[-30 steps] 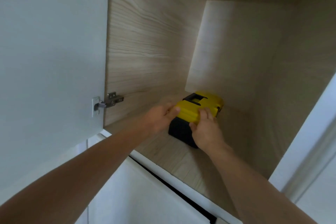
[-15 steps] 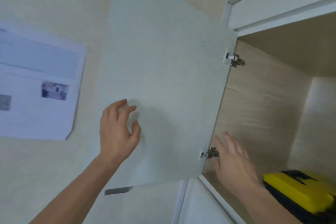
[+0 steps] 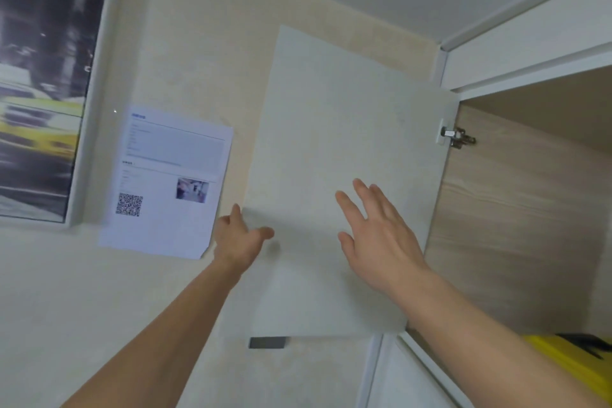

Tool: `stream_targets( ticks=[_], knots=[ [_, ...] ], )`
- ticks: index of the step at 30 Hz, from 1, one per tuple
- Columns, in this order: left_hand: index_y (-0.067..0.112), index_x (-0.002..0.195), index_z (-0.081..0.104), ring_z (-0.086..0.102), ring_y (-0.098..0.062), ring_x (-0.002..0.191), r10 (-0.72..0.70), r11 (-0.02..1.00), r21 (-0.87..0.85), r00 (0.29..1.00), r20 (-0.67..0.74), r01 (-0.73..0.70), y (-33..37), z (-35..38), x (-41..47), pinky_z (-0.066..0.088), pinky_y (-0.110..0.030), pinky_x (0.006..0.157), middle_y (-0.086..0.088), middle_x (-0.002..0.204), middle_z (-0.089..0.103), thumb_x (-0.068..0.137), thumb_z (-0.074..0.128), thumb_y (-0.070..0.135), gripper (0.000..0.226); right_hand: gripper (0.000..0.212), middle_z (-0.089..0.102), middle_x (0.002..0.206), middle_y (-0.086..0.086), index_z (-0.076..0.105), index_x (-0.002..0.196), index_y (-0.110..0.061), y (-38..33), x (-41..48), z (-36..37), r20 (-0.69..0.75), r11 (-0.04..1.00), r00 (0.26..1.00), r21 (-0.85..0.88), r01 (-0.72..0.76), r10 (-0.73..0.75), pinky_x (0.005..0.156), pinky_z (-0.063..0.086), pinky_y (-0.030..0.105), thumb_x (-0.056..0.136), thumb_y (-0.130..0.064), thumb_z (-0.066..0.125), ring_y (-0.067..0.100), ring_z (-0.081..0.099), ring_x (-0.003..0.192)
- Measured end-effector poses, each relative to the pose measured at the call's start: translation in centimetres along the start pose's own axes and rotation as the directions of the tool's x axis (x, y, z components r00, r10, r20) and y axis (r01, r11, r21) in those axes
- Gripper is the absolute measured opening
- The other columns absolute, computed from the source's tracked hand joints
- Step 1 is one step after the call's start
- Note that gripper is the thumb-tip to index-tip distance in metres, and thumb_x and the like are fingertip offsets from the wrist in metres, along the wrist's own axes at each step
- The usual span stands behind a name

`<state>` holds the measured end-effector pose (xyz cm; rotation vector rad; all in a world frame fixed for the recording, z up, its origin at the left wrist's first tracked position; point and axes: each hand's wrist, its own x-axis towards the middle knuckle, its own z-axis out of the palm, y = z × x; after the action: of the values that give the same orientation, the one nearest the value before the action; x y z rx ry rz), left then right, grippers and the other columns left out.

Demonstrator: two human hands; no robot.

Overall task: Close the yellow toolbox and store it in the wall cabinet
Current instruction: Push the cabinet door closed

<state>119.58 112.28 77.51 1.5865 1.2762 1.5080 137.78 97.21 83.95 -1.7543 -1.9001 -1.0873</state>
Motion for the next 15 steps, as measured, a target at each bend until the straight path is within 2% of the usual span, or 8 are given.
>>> stream_targets(
  ticks=[2, 4, 6, 7, 9, 11, 13, 15],
  knots=[
    [0.023, 0.149, 0.025, 0.036, -0.037, 0.128, 0.0, 1.0, -0.017, 1.0, 0.019, 0.0, 0.5, -0.6, 0.1, 0.033, -0.044, 0.104, -0.017, 0.135, 0.035, 0.075, 0.069, 0.033, 0.087, 0.063, 0.008, 0.16, 0.01, 0.016, 0.15, -0.022, 0.1, -0.8, -0.9, 0.017, 1.0, 1.0, -0.005, 0.012, -0.012, 0.113, 0.019, 0.041, 0.094, -0.034, 0.044, 0.033, 0.008, 0.145],
    [0.022, 0.145, 0.035, 0.047, -0.037, 0.116, 0.073, 0.997, -0.039, 0.997, 0.025, -0.072, 0.8, -1.4, -1.1, 0.04, -0.044, 0.102, -0.014, 0.119, 0.04, 0.079, 0.066, 0.027, 0.073, 0.062, 0.01, 0.16, 0.01, 0.019, 0.149, -0.021, 0.0, -1.5, -2.2, 0.014, 1.0, 1.0, 0.007, 0.021, -0.021, 0.112, 0.023, 0.042, 0.094, -0.032, 0.046, 0.034, 0.01, 0.144],
    [0.02, 0.139, 0.044, 0.056, -0.034, 0.1, 0.161, 0.986, -0.058, 0.987, 0.029, -0.159, 0.5, -1.7, -2.7, 0.048, -0.047, 0.095, -0.013, 0.113, 0.044, 0.083, 0.061, 0.021, 0.059, 0.061, 0.014, 0.159, 0.011, 0.022, 0.149, -0.02, -0.3, -1.8, -3.5, -0.015, 0.999, 0.999, 0.002, 0.042, -0.042, 0.111, 0.025, 0.043, 0.094, -0.031, 0.047, 0.034, 0.012, 0.144],
    [0.02, 0.137, 0.046, 0.058, -0.031, 0.095, 0.215, 0.976, -0.053, 0.976, 0.029, -0.213, 0.4, -1.8, -3.8, 0.049, -0.044, 0.092, -0.013, 0.113, 0.044, 0.084, 0.06, 0.018, 0.055, 0.06, 0.016, 0.159, 0.011, 0.024, 0.148, -0.019, -0.5, -2.0, -4.3, -0.032, 0.998, 0.998, -0.003, 0.061, -0.061, 0.111, 0.025, 0.044, 0.094, -0.031, 0.047, 0.035, 0.014, 0.144],
    [0.025, 0.137, 0.045, 0.057, -0.015, 0.09, 0.323, 0.946, -0.034, 0.946, 0.017, -0.323, 0.4, -2.0, -6.4, 0.048, -0.029, 0.085, -0.006, 0.112, 0.041, 0.085, 0.059, 0.015, 0.055, 0.058, 0.018, 0.158, 0.012, 0.026, 0.148, -0.018, -1.2, -2.3, -6.2, -0.057, 0.994, 0.992, -0.021, 0.11, -0.111, 0.114, 0.023, 0.045, 0.094, -0.03, 0.046, 0.035, 0.014, 0.144],
    [0.033, 0.138, 0.042, 0.053, -0.001, 0.091, 0.434, 0.901, -0.036, 0.901, 0.016, -0.433, 0.7, -1.8, -9.4, 0.046, -0.023, 0.078, 0.001, 0.109, 0.039, 0.085, 0.059, 0.015, 0.058, 0.056, 0.017, 0.159, 0.011, 0.026, 0.148, -0.019, -1.6, -2.7, -8.0, -0.072, 0.986, 0.984, -0.046, 0.162, -0.165, 0.115, 0.02, 0.045, 0.095, -0.03, 0.043, 0.034, 0.013, 0.144],
    [0.04, 0.139, 0.038, 0.052, -0.001, 0.096, 0.55, 0.834, -0.077, 0.834, 0.052, -0.546, 1.2, -1.4, -12.6, 0.051, -0.027, 0.077, 0.006, 0.112, 0.037, 0.085, 0.06, 0.017, 0.063, 0.054, 0.018, 0.159, 0.01, 0.026, 0.147, -0.02, -1.8, -3.4, -10.1, -0.09, 0.973, 0.971, -0.079, 0.216, -0.223, 0.115, 0.017, 0.045, 0.096, -0.03, 0.041, 0.033, 0.013, 0.144],
    [0.04, 0.142, 0.035, 0.05, -0.003, 0.107, 0.666, 0.746, -0.102, 0.742, 0.084, -0.658, 2.2, -1.0, -15.6, 0.051, -0.023, 0.08, 0.008, 0.12, 0.036, 0.085, 0.061, 0.027, 0.064, 0.053, 0.022, 0.158, 0.011, 0.03, 0.146, -0.019, -1.4, -4.4, -12.2, -0.107, 0.947, 0.947, -0.139, 0.288, -0.304, 0.114, 0.017, 0.047, 0.096, -0.03, 0.043, 0.033, 0.016, 0.144]
  ],
)
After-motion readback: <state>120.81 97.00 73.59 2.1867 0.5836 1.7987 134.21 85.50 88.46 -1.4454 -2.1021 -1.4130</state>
